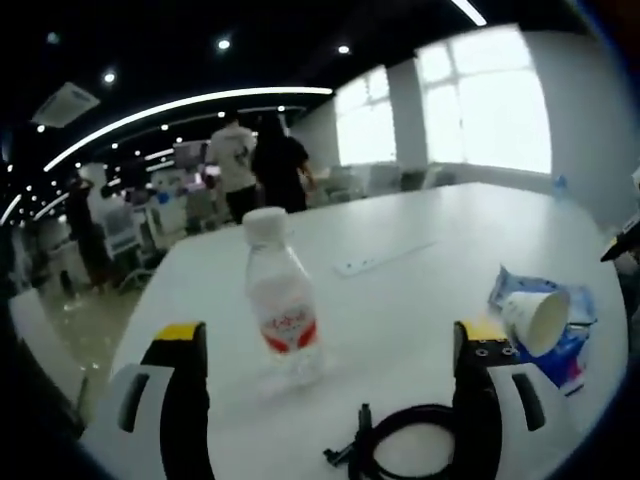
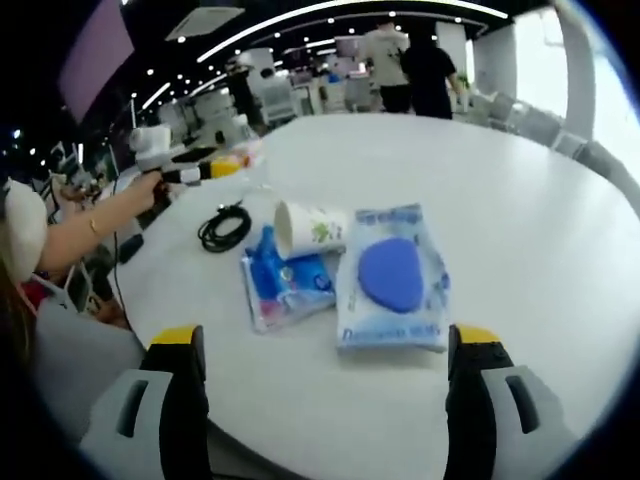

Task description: Arrange the tabletop items into an orderly group along one side of the table until the central work area is clear of visible clutter.

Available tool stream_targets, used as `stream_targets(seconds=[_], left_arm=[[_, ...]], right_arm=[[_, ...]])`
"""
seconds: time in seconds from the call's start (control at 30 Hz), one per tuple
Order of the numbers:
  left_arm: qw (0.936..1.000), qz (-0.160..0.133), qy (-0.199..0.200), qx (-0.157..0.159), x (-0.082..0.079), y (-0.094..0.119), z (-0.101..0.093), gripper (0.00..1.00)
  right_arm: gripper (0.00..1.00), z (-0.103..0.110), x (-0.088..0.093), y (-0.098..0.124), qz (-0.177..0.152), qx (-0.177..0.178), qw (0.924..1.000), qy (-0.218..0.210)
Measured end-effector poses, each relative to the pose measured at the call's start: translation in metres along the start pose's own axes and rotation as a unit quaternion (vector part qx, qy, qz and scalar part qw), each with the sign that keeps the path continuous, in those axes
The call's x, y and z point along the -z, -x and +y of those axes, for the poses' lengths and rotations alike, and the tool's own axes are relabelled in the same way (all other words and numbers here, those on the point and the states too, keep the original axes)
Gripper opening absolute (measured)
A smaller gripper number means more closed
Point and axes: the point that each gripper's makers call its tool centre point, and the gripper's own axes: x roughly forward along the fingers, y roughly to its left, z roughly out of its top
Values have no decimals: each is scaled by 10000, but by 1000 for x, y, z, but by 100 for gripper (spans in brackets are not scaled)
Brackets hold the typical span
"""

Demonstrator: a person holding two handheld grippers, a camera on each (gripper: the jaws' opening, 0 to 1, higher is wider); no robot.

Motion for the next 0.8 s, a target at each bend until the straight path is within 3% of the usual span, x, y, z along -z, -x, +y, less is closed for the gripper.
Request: stream_targets(seconds=[0.23, 0.33, 0.43, 0.67, 0.8], left_arm=[[9996, -96, -134, 234, -8, 15, -16, 99], [9991, -64, -155, 393, -6, 21, -24, 99], [9984, -77, 171, 526, -3, 28, -32, 99], [9974, 30, 197, 694, 7, 38, -46, 99], [9967, 11, 188, 787, 7, 43, -52, 99]], right_arm=[[99, 10, -16, -9, -35, -138, 9998, 138], [99, 13, -22, -12, -71, -194, 9996, 182], [99, 14, -26, -16, -77, -218, 9995, 201], [99, 14, -37, -28, -142, -200, 9997, -45], [99, 19, -43, -34, -150, -259, 9995, 56]])
